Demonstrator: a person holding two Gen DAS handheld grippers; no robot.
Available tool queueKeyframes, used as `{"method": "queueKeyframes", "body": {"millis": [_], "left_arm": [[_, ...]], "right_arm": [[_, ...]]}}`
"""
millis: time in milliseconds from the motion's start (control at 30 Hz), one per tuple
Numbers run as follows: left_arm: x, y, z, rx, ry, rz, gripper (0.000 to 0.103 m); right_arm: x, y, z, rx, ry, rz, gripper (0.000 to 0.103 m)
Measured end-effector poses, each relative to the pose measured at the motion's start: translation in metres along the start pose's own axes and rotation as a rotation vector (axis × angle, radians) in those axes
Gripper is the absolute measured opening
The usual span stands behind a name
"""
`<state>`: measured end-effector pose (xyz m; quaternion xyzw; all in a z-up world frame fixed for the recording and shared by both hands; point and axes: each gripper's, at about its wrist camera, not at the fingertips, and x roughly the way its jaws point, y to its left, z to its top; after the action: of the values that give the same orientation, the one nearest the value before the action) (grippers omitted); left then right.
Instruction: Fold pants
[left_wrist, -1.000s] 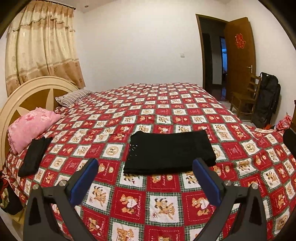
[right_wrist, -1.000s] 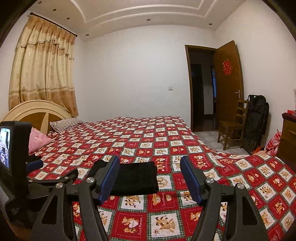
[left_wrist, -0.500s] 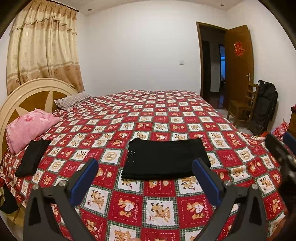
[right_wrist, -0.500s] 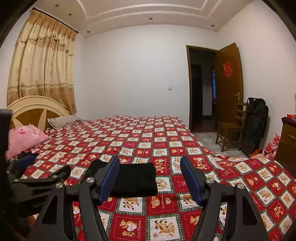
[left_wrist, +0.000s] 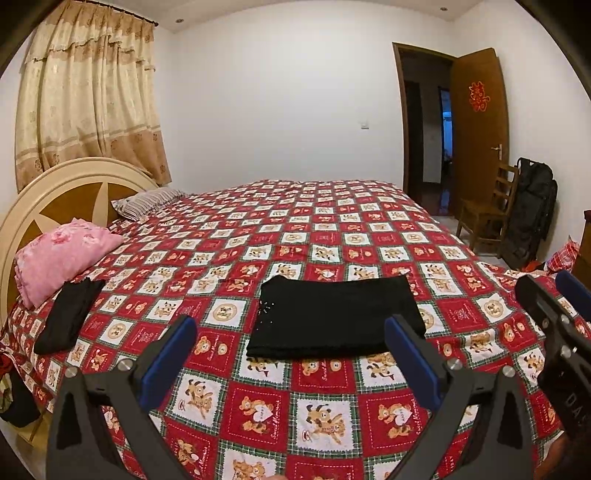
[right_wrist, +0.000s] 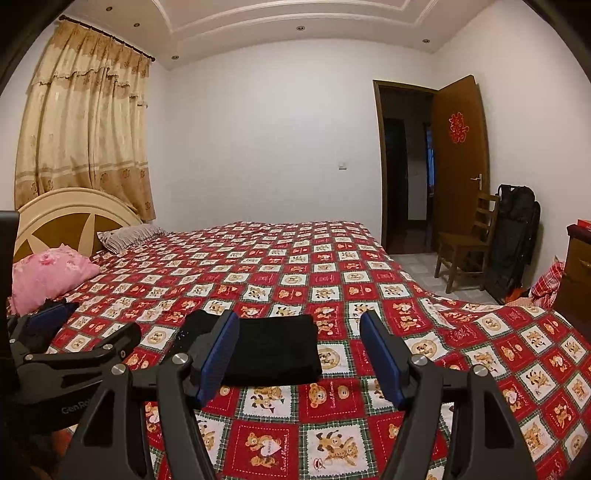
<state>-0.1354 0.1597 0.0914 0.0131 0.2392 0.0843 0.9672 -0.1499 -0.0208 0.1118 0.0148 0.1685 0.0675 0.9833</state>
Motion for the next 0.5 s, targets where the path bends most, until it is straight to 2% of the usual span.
{"method": "queueKeyframes", "body": {"millis": [200, 500], "left_arm": [[0.0032, -0.0041, -0.001, 0.035, -0.008, 0.04, 0.103], [0.0094, -0.0039, -0.0013, 0.033, 0.016, 0.028, 0.103]], "right_arm": [[-0.0006, -0.0006, -0.0008, 0.001, 0.003, -0.004, 0.069], [-0.0018, -0.0016, -0.0042, 0.005, 0.005, -0.013, 0.069]]}}
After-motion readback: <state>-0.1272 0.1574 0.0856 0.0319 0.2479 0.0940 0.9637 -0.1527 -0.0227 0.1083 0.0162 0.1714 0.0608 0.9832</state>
